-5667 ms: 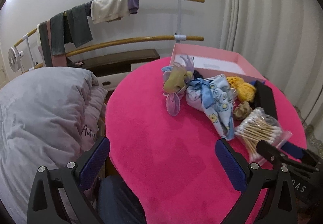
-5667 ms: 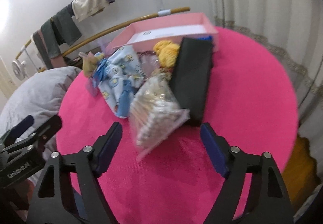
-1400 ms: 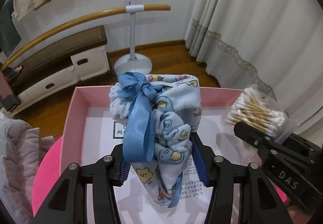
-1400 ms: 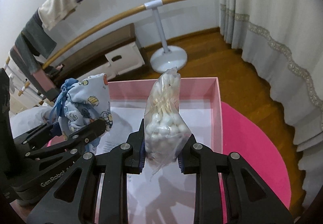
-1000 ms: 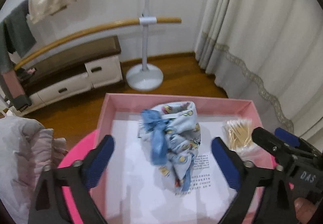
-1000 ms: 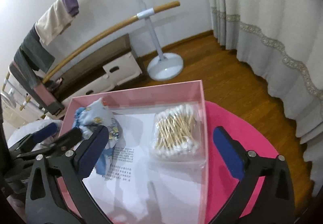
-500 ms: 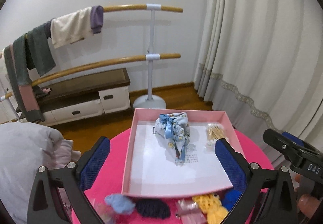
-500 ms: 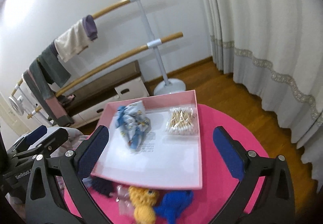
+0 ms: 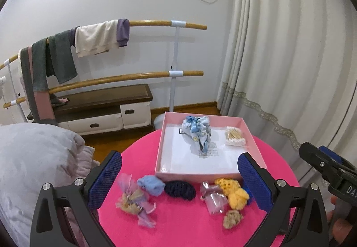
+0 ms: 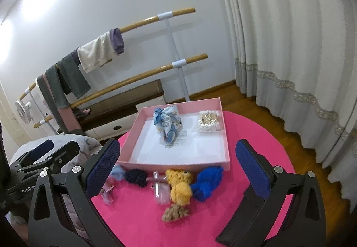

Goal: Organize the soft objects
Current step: 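Open both grippers and withdraw them from the pink box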

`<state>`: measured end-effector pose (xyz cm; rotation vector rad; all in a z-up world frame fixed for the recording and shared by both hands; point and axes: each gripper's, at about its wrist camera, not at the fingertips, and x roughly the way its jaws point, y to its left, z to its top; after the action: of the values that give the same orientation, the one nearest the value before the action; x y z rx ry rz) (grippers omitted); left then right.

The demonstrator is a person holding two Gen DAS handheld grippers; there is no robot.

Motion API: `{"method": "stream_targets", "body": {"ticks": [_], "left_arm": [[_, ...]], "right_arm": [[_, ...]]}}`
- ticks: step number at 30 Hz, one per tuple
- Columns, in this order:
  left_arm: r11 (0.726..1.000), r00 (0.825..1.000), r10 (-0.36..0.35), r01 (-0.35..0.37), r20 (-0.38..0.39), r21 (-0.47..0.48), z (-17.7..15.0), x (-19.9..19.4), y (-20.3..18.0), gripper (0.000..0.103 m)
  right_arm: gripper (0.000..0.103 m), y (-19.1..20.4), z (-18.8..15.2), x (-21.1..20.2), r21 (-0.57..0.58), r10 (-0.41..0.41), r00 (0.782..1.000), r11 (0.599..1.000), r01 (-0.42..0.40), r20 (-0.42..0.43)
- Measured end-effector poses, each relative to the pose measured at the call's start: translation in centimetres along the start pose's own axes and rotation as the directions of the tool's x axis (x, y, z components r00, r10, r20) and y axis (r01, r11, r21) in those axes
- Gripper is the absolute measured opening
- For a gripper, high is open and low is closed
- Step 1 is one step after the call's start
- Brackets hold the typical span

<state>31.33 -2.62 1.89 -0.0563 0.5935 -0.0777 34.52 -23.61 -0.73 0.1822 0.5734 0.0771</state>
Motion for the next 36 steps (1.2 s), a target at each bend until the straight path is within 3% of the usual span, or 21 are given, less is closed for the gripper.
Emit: {"method": "stream_targets", "body": {"ticks": [11,19,27,36], "left_arm": [[1.0,0.995,0.028,-0.029,0.1,0.004,-4.5,-8.2,-0.2,0.103],[1.0,0.993,0.028,-0.027,0.111,-0.009,-7.3,-11.6,-0.1,0.103],[1.0,0.995,0.013,-0.01,0.103,-0.025,-8.5,-13.5,0.1,0.103],[0.999,0.998,0.023,-0.021,0.058,-0.038,-9.0,-13.0,0.8,0.103]], "right_arm": [[0.103,2.9,-2.9,-6.2,-0.065,-0.041,0.993,0.997,0.048,0.106],[0.103,3.9,-4.7,-8.8,-0.097,-0.06,0.989,0.993,0.073,0.134],[0.103,3.8,-5.6,-9.3,-0.1,-0.075,0.988,0.991,0.088,0.133],[0.103,3.7,-6.0,-8.9,-0.097,-0.085,0.99,0.991,0.096,0.113]]}}
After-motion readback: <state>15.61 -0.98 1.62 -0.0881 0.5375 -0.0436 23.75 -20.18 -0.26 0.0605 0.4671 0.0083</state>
